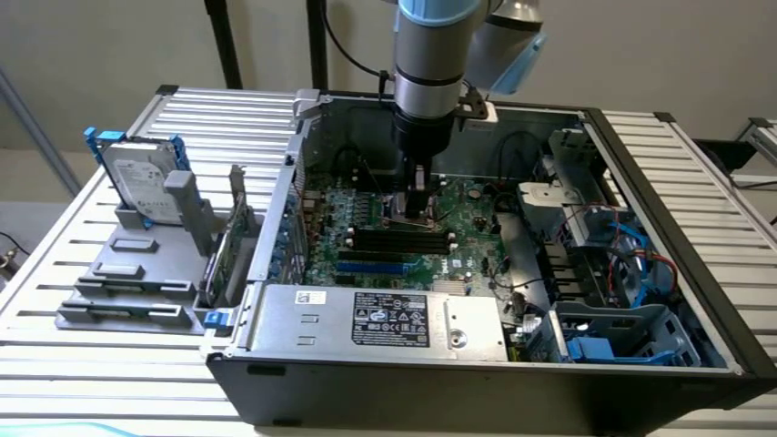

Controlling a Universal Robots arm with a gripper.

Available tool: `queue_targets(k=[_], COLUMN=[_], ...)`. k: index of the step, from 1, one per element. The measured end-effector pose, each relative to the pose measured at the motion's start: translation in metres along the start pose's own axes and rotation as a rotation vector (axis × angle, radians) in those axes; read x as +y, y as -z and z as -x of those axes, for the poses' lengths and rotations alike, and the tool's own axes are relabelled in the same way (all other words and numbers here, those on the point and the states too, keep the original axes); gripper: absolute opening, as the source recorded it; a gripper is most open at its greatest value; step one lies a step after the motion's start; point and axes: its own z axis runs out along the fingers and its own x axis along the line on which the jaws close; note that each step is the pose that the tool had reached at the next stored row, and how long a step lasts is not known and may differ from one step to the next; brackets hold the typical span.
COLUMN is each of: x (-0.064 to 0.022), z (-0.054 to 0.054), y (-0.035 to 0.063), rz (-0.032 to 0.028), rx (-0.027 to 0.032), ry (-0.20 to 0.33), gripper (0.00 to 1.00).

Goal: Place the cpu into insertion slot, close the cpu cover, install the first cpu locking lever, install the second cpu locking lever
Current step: 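Place the cpu into insertion slot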

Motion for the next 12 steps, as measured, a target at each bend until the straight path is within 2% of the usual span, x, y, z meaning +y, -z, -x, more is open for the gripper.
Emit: queue_targets(k=[12], x=[-0.0003], z=[-0.0025], y=[-0.0078], rz=[0.0001], rx=[0.0], ry=[-0.001], gripper=[0.54])
